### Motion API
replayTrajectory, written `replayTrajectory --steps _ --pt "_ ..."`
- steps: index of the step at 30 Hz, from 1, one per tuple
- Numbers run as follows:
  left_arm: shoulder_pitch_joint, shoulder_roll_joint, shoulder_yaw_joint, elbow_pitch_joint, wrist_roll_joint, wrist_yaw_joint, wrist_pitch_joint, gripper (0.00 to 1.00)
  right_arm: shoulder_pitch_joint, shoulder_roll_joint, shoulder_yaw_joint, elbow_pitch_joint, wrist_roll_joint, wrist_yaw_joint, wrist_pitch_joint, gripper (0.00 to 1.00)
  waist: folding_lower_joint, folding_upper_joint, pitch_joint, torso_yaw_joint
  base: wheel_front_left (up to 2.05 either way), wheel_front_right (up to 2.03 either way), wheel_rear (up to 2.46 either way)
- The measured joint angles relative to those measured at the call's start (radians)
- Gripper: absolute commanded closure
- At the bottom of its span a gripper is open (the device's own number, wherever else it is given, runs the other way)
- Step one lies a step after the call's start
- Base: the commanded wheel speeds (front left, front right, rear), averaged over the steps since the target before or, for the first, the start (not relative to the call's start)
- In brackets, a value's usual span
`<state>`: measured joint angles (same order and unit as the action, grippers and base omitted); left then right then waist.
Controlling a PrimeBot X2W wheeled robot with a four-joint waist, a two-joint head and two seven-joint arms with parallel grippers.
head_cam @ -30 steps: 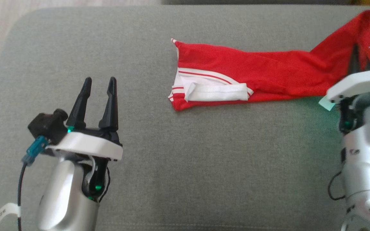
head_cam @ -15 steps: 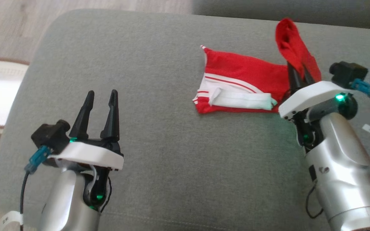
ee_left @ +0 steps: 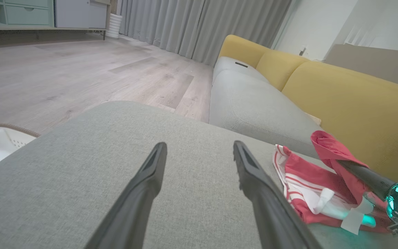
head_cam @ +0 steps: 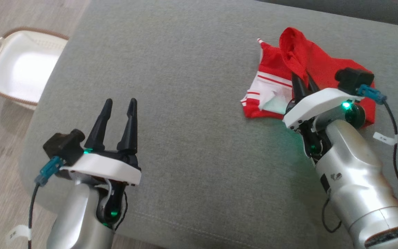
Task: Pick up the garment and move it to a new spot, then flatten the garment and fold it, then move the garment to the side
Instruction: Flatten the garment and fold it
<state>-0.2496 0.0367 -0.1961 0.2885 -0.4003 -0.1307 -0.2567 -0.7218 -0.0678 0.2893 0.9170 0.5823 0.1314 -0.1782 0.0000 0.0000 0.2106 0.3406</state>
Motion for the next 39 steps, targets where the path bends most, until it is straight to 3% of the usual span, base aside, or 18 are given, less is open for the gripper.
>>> replayTrajectory --steps 6,7,8,18,24,30,36,39 --pt "-0.001 0.000 -0.017 0.004 0.000 0.000 0.000 0.00 -0.014 -0.001 0.078 0.091 0.044 0.000 -0.021 1.00 0.0000 0.0000 0.016 0.042 0.00 0.00 0.00" --pt "-0.001 0.000 -0.017 0.004 0.000 0.000 0.000 0.00 -0.017 -0.002 0.094 0.106 0.055 0.000 -0.022 0.25 0.0000 0.0000 0.017 0.047 0.00 0.00 0.00" --pt "-0.001 0.000 -0.017 0.005 0.000 0.000 0.000 0.00 -0.018 -0.002 0.111 0.110 0.068 0.000 -0.025 0.00 0.0000 0.0000 0.017 0.051 0.00 0.00 0.00" --pt "0.000 0.000 -0.002 0.015 0.003 0.000 0.000 0.00 -0.020 -0.003 0.399 -0.034 0.297 0.000 -0.010 0.00 0.0000 0.0000 -0.017 0.019 0.00 0.00 0.00" --pt "0.001 0.000 0.024 0.005 0.022 0.000 0.000 0.00 -0.034 -0.002 0.443 -0.022 0.305 0.000 -0.040 0.00 0.0000 0.0000 -0.044 -0.055 0.00 0.00 0.00" --pt "0.001 0.001 0.058 -0.030 0.030 0.000 0.000 0.00 -0.107 -0.005 0.371 0.026 0.096 0.000 -0.070 0.00 0.0000 0.0000 -0.062 -0.156 0.00 0.00 0.00" --pt "0.000 0.000 0.084 -0.063 0.043 0.000 0.000 0.00 -0.053 -0.077 0.154 -0.151 -0.182 0.000 -0.073 0.00 0.0000 0.0000 -0.068 -0.256 0.00 0.00 0.00" --pt "0.000 0.000 0.085 -0.067 0.043 0.000 0.000 0.00 0.015 -0.092 0.070 -0.216 -0.258 0.000 -0.073 0.00 0.0000 0.0000 -0.070 -0.283 0.00 0.00 0.00"
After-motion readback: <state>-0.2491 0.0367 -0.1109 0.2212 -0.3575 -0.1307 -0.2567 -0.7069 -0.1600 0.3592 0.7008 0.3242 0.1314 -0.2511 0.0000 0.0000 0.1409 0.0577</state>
